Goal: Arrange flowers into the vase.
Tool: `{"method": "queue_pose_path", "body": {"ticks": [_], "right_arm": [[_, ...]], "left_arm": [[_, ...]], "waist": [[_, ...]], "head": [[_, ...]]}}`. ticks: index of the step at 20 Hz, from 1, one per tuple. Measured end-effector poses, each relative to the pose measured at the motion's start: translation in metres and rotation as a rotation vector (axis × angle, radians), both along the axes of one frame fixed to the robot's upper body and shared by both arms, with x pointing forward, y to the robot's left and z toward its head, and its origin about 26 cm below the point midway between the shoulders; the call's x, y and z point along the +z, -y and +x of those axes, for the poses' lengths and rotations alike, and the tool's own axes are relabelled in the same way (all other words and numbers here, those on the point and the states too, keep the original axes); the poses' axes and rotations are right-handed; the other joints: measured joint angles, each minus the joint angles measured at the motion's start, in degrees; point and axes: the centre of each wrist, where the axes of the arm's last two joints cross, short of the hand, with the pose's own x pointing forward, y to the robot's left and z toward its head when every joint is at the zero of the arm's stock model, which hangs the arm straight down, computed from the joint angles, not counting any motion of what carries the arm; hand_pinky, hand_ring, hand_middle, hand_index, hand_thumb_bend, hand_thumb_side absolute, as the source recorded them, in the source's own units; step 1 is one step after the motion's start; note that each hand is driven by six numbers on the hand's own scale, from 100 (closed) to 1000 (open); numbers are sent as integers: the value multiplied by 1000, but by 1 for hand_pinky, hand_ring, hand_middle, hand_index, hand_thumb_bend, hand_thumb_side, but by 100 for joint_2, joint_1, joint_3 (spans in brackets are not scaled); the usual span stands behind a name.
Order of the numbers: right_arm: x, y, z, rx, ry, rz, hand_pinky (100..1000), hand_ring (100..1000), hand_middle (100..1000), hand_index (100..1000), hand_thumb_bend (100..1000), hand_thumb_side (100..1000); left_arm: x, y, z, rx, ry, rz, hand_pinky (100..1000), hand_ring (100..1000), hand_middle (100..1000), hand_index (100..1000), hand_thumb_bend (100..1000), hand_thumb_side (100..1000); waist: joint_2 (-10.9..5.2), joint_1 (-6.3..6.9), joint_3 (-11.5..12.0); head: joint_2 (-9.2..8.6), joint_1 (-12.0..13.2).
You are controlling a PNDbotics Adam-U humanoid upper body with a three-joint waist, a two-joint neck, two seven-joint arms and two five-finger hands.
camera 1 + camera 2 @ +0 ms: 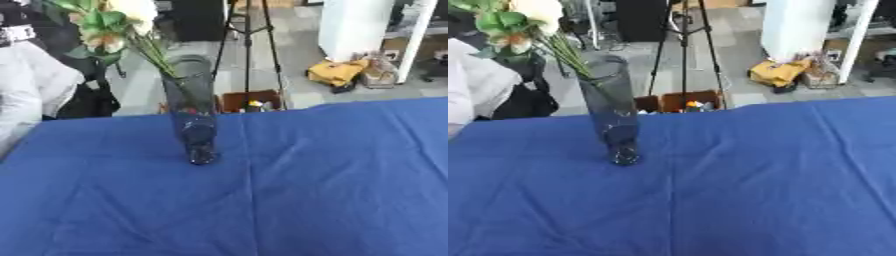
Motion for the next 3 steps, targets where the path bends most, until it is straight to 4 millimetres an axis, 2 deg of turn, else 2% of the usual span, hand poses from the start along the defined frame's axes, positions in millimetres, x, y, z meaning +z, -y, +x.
{"method": "queue_pose_path", "body": {"ticks": [1,2,3], "right_arm": [[0,0,0,-1,1,1,761,822,783,834,100,783],[0,1,0,-2,4,2,756,819,785,836,100,801],[1,1,0,-4,9,6,755,819,785,836,100,802]], "left_arm": [[0,0,-1,-2,7,-3,1000,1000,970,1000,570,1000],[0,-1,-2,-8,21,-10,938,997,937,999,634,1000],[-1,-3,-5,-17,41,-20,937,997,937,999,633,1000]], "waist": [[-4,-7,1],[-23,-24,1],[-96,-79,2]], "head": [[0,-50],[-4,-121],[-13,-220]]}}
